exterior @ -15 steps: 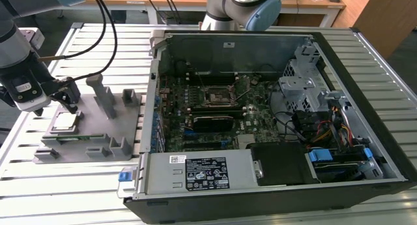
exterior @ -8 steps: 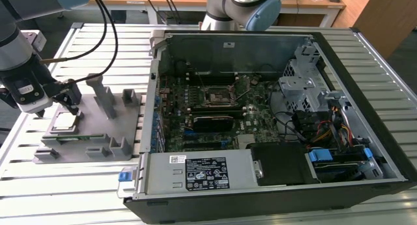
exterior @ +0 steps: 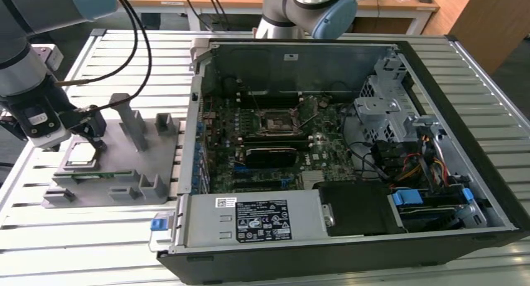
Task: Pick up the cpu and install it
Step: 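Pick up the cpu and move it towards the insertion slot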
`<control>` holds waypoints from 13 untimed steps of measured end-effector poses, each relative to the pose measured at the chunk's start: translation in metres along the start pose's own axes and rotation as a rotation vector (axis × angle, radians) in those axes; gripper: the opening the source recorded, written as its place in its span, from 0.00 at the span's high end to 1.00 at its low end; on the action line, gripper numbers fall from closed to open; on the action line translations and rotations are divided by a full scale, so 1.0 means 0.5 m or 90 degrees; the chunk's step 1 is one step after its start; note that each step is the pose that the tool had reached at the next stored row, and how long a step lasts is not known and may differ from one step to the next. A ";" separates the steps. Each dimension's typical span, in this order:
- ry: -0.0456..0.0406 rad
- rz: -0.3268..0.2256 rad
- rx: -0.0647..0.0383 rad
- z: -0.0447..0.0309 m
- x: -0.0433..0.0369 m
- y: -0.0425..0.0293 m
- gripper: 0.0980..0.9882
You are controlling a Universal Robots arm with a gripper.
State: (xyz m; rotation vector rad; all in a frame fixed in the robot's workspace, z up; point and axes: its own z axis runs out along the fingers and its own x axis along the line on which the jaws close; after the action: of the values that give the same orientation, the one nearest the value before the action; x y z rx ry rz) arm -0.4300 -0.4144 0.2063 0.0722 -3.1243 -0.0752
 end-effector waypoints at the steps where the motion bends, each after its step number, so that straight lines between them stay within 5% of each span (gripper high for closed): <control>1: -0.0001 0.001 0.000 0.002 0.000 -0.001 0.23; 13: -0.0008 0.014 0.000 0.024 0.000 -0.004 0.23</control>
State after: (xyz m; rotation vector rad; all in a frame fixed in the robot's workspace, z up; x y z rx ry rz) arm -0.4299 -0.4157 0.1945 0.0373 -3.1255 -0.0757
